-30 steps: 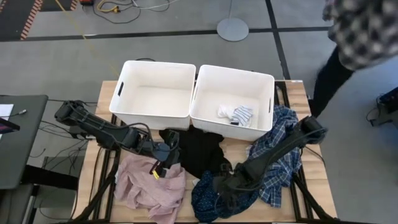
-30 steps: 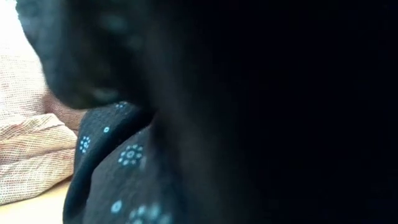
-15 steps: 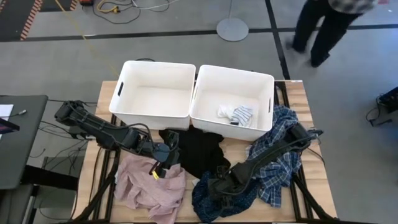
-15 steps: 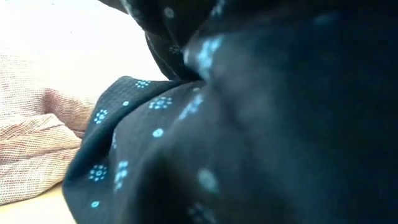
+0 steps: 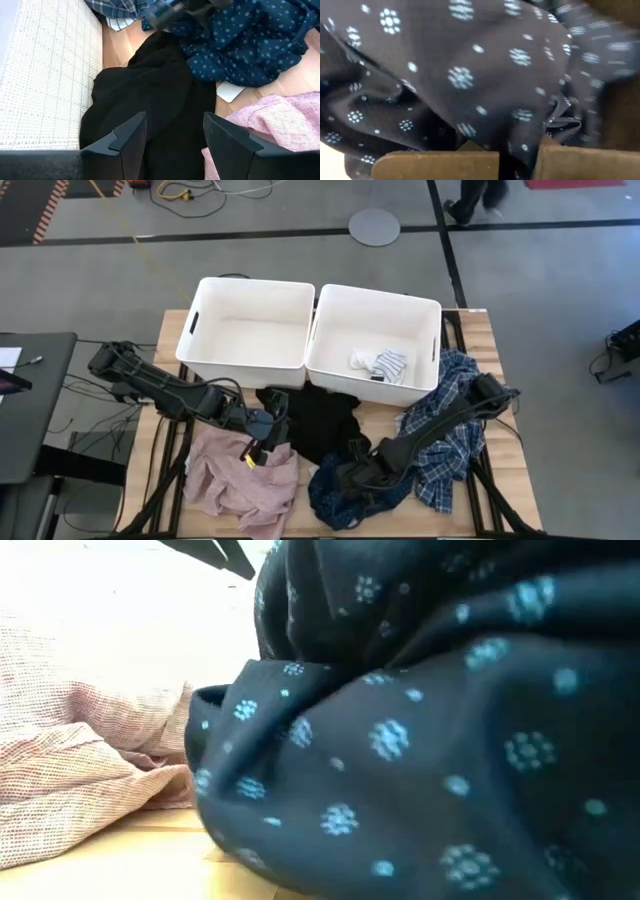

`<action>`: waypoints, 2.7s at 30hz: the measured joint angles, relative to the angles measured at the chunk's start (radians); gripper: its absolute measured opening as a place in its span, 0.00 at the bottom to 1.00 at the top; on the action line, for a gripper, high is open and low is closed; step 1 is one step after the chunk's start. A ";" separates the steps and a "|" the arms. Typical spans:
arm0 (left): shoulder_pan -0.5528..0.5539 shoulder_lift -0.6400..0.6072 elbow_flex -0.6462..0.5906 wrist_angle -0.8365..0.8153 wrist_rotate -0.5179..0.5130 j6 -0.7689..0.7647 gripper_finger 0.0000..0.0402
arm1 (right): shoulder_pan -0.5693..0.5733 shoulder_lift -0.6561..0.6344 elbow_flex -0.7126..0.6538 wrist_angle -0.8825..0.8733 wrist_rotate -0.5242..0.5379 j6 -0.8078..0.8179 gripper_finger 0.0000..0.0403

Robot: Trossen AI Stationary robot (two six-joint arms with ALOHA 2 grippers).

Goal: Sort clothes
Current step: Put the blue long sleeve into the left white laundry bin

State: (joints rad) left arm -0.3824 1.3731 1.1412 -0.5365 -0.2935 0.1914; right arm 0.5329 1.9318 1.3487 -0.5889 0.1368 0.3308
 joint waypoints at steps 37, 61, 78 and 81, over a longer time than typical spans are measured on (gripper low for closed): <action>0.173 -0.063 0.000 0.726 0.193 0.120 0.97 | -0.024 -0.703 0.004 0.344 0.573 -0.786 0.03; 0.282 0.185 0.028 1.104 0.630 0.060 0.80 | -0.154 -0.554 0.058 0.484 0.304 -0.885 0.03; 0.280 0.116 0.028 1.073 0.579 0.208 0.09 | -0.138 -0.590 0.058 0.406 0.403 -0.753 0.18; 0.280 0.059 0.029 1.016 0.534 0.256 0.09 | -0.123 -0.611 0.058 0.357 0.449 -0.735 0.25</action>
State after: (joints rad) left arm -0.1024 1.4322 1.1698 0.4793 0.2406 0.4473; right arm 0.4103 1.3205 1.4067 -0.2322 0.5854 -0.4047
